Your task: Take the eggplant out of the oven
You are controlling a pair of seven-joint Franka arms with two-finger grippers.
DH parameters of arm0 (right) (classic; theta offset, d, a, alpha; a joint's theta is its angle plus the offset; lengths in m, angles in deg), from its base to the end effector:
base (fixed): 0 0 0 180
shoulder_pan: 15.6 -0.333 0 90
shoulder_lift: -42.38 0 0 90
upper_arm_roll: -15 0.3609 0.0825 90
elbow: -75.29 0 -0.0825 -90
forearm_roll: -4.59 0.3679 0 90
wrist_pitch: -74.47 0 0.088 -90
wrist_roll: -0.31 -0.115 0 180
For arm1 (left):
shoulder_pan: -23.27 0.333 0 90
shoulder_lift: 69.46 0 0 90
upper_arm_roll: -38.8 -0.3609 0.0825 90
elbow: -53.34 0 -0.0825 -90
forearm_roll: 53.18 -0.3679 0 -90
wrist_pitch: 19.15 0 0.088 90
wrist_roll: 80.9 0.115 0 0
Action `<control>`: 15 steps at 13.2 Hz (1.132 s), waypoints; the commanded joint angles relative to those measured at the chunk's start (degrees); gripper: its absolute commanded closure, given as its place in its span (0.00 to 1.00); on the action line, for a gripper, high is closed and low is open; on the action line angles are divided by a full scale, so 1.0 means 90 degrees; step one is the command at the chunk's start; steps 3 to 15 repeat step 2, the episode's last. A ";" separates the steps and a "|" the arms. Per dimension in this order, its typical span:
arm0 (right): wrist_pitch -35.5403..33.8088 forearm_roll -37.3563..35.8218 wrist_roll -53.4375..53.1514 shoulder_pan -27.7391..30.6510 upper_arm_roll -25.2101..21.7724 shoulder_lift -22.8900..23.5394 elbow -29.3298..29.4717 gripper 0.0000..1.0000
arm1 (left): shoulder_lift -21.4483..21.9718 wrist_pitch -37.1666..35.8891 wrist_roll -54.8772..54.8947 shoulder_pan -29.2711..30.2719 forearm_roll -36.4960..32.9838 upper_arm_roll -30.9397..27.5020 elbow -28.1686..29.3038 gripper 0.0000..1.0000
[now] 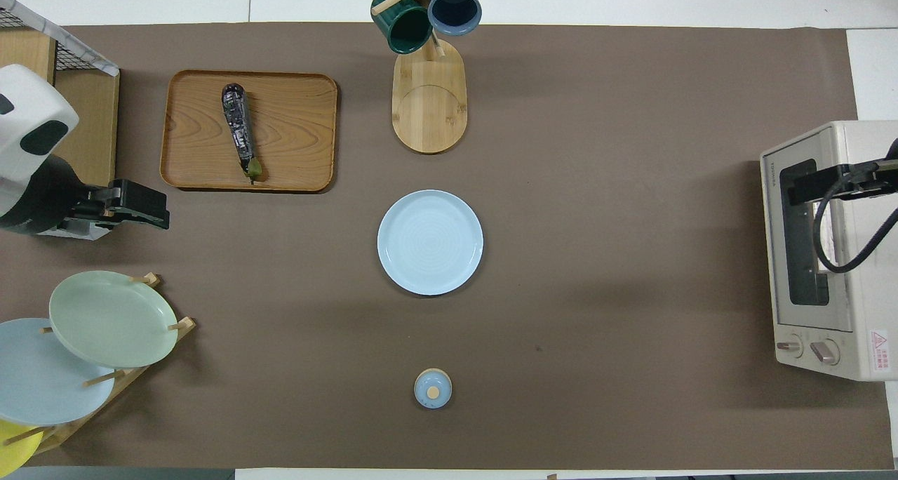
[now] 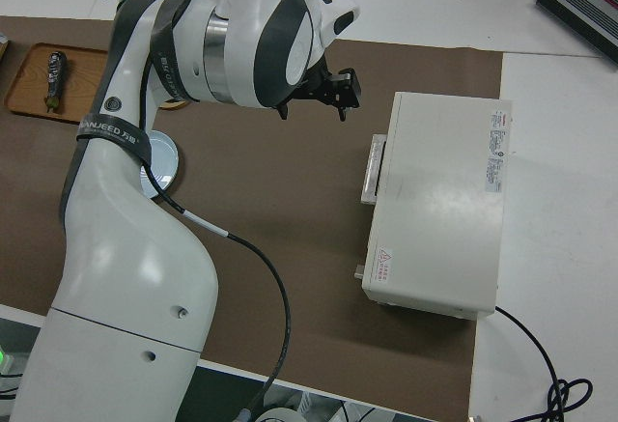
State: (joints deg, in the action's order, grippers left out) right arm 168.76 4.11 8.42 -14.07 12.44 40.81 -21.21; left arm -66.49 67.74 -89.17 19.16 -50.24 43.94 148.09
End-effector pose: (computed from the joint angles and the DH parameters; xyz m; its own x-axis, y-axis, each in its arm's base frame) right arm 0.5315 -0.0393 0.6306 0.9974 0.0708 -0.0121 0.0708 -0.9975 0.0055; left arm 0.5041 -0.0897 0.6467 0.9957 -0.0189 -0.0912 -0.0158 -0.9993 0.0339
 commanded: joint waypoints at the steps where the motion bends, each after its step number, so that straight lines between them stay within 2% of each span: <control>1: 0.0011 -0.0044 -0.0071 0.0035 0.0030 -0.0069 -0.0098 0.00 | -0.0037 -0.0132 -0.0039 0.0008 -0.0013 -0.0024 -0.0108 0.00; 15: 0.0011 -0.0044 -0.0061 0.0025 0.0030 -0.0069 -0.0098 0.00 | -0.0027 -0.0103 -0.0019 -0.0001 -0.0004 -0.0034 -0.0089 0.00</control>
